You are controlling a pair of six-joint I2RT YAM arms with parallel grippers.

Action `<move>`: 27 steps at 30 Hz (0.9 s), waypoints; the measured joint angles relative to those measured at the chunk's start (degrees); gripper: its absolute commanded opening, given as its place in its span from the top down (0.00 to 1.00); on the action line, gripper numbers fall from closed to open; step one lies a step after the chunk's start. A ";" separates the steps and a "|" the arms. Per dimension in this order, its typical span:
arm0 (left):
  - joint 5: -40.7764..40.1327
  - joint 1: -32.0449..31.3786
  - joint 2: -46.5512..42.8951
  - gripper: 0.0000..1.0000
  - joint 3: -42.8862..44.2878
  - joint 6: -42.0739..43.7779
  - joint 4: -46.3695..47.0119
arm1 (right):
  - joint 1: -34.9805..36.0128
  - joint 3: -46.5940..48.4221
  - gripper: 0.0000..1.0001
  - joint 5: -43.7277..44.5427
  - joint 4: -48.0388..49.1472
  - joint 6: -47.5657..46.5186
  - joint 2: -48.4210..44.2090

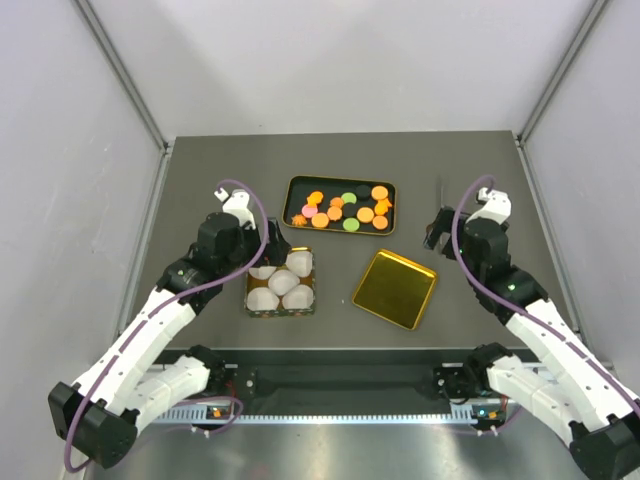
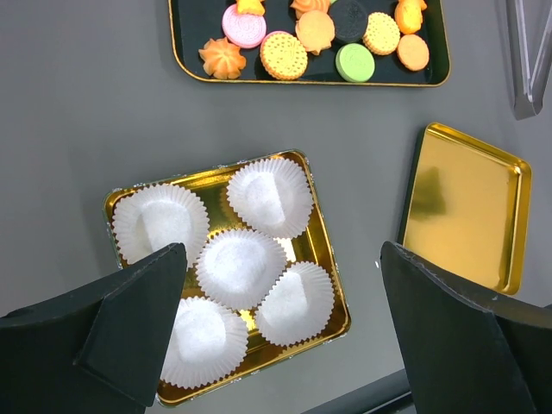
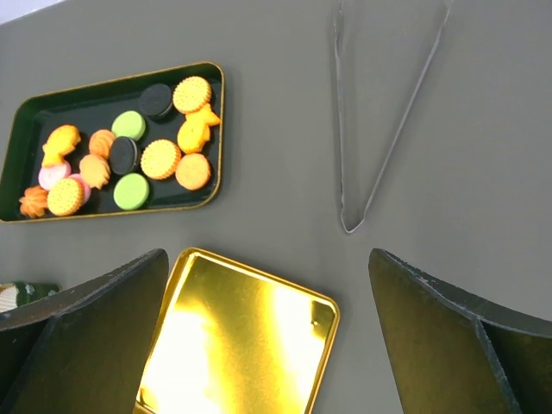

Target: Pack the cookies

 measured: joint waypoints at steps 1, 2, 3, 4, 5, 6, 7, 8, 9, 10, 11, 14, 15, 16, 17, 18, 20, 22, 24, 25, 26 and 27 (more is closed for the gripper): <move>0.04 0.00 0.00 0.01 0.00 0.00 0.00 | 0.02 0.44 0.01 0.04 -0.94 0.00 0.17; 0.15 0.00 0.00 0.01 0.00 0.00 0.00 | 0.02 1.36 0.00 0.13 -2.16 -0.15 0.66; 0.17 0.00 0.00 0.01 0.00 0.00 0.00 | 0.00 2.67 0.00 0.15 -3.32 -0.46 1.38; 0.20 0.00 0.00 0.01 0.00 0.00 0.02 | 0.02 4.22 0.00 0.17 -4.22 -0.81 2.34; 0.20 0.00 0.02 0.01 0.00 0.00 0.00 | 0.02 5.84 0.00 0.26 -4.92 -1.25 3.43; 0.20 0.00 0.02 0.01 0.00 0.00 0.00 | 0.00 7.15 0.00 0.50 -5.25 -1.60 4.33; 0.20 0.00 0.02 0.01 0.00 0.00 0.02 | -0.02 8.83 0.00 0.70 -5.86 -2.19 5.68; 0.20 0.00 0.02 0.01 0.00 -0.02 0.00 | -0.20 10.38 0.00 0.92 -6.12 -2.89 7.28; 0.20 0.00 0.02 0.01 0.00 0.00 0.00 | -0.70 11.89 0.00 1.16 -6.29 -3.65 8.98; 0.20 0.00 0.02 0.01 0.00 0.00 0.00 | -1.60 13.51 0.00 1.09 -6.43 -4.57 11.37; 0.20 0.00 0.02 0.01 0.00 -0.02 0.00 | -2.51 14.45 0.00 1.14 -6.38 -5.05 12.98; 0.20 0.00 0.39 0.01 0.00 -0.02 0.00 | -9.84 17.46 0.00 -2.14 -5.99 -6.62 20.65; 0.20 0.00 0.52 0.01 0.00 -0.02 -0.02 | -12.66 17.97 0.00 -3.72 -5.53 -7.02 23.71; 0.22 0.00 0.66 0.01 0.00 -0.04 -0.04 | -14.58 18.21 0.00 -4.74 -5.11 -7.19 26.51; 0.20 0.00 0.76 0.01 0.00 -0.02 -0.04 | -16.09 18.29 0.00 -5.77 -4.59 -7.43 29.14; 0.22 0.00 0.79 0.01 0.00 -0.04 -0.04 | -17.07 18.43 0.00 -6.47 -4.42 -7.52 31.32; 0.22 0.00 0.83 0.01 0.00 -0.02 -0.07 | -18.23 18.80 0.00 -7.85 -4.15 -7.74 36.26; 0.35 0.00 0.83 0.01 0.00 -0.02 -0.07 | -18.78 19.50 0.00 -9.09 -4.04 -7.82 40.65; 0.83 0.00 0.81 0.01 0.00 -0.02 -0.09 | -18.80 20.20 0.00 -10.38 -3.41 -7.78 43.89; 1.07 0.00 0.83 0.01 0.00 -0.02 -0.07 | -18.84 20.61 0.00 -10.93 -3.17 -7.61 45.33; 1.31 0.00 0.81 0.01 0.00 -0.02 -0.09 | -18.86 21.05 0.00 -11.28 -2.95 -7.43 46.49; 1.49 0.00 0.81 0.01 0.00 -0.02 -0.07 | -18.88 21.51 0.00 -11.45 -2.89 -7.32 47.34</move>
